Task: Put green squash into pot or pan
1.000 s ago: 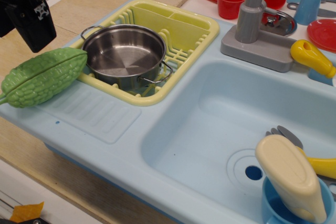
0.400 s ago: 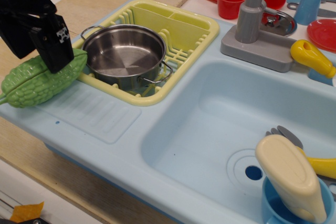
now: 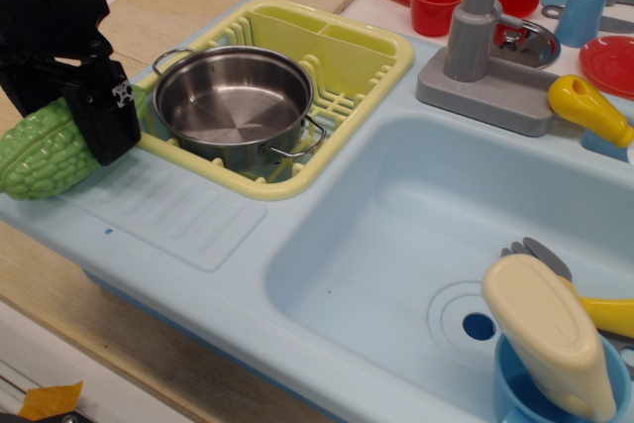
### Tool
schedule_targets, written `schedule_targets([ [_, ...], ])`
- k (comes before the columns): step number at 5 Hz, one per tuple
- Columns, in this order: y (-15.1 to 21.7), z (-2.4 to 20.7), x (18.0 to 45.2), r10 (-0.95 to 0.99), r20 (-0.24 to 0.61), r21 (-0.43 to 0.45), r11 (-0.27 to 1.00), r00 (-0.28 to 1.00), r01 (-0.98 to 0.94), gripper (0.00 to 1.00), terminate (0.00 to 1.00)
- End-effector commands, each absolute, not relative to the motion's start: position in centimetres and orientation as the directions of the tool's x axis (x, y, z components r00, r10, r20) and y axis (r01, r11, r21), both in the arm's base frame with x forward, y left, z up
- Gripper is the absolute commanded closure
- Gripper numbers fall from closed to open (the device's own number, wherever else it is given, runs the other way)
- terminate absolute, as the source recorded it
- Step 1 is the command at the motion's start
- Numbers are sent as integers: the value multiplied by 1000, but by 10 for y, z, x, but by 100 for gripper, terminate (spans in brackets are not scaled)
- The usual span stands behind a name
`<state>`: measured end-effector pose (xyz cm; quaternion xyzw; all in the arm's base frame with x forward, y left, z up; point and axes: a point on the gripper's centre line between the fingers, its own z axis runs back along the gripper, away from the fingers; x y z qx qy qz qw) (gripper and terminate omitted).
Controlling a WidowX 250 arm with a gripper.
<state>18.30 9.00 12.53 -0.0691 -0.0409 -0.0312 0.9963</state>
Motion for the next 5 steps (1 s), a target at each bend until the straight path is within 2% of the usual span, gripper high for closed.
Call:
schedule_targets([
  [1, 91, 135, 187, -66, 125, -93, 993, 990, 78, 100, 0],
  [3, 61, 176, 226, -207, 203, -13, 977, 957, 214, 100, 0],
  [4, 52, 175, 246, -289, 244, -19, 953, 926, 302, 100, 0],
  [5, 46, 165, 267, -330, 204, -56, 936, 922, 347, 100, 0],
])
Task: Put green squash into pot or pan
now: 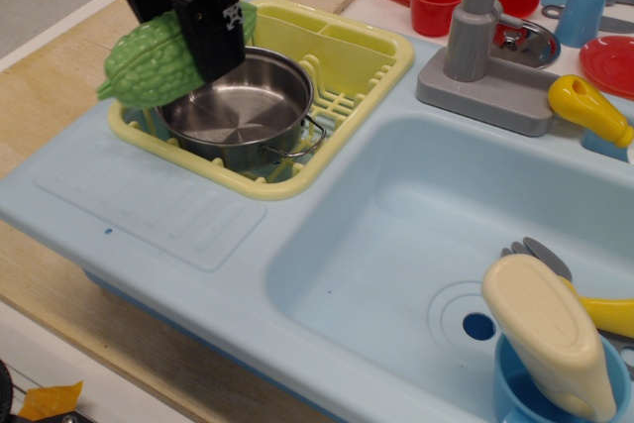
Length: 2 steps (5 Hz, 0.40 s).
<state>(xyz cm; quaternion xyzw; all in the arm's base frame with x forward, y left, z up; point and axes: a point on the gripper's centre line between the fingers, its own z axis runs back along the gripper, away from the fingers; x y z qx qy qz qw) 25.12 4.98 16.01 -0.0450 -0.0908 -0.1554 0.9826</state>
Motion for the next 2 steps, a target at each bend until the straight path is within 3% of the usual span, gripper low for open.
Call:
schedule_targets([
  [1, 45, 161, 273, -339, 194, -78, 930, 920, 359, 100, 0],
  [2, 45, 161, 273, -339, 194, -78, 930, 920, 359, 0, 0],
])
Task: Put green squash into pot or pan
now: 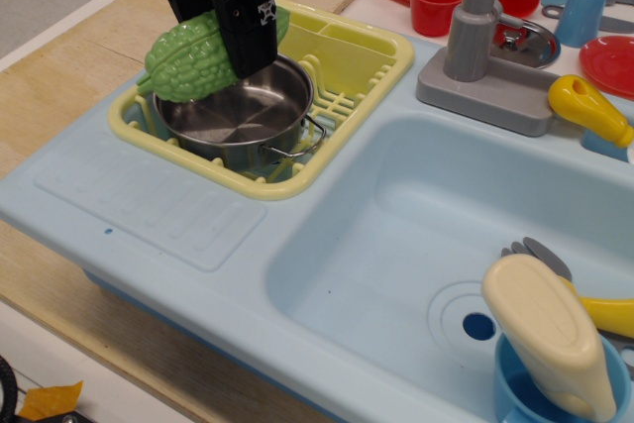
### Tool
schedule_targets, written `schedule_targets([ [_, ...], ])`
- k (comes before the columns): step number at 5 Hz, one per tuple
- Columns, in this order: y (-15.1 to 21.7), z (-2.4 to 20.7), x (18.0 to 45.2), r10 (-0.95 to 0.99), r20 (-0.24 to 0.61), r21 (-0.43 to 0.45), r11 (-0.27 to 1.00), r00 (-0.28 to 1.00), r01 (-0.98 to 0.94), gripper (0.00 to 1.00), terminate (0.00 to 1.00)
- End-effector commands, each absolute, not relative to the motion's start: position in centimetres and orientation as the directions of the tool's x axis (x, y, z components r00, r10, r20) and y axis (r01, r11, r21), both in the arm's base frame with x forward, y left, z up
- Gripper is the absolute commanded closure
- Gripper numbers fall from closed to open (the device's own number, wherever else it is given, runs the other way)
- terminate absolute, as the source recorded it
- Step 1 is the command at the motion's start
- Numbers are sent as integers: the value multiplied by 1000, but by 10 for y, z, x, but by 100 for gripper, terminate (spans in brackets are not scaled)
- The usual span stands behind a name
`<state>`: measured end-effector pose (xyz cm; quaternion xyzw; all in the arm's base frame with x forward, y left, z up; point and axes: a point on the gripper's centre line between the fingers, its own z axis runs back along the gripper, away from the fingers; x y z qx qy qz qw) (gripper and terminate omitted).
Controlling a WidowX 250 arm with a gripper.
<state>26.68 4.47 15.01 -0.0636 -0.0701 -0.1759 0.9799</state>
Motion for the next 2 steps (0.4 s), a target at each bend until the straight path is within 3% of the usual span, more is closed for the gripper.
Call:
schedule_targets([
  [1, 45, 161, 273, -339, 194, -78, 930, 920, 359, 0, 0],
  [2, 45, 161, 273, -339, 194, -78, 930, 920, 359, 0, 100],
])
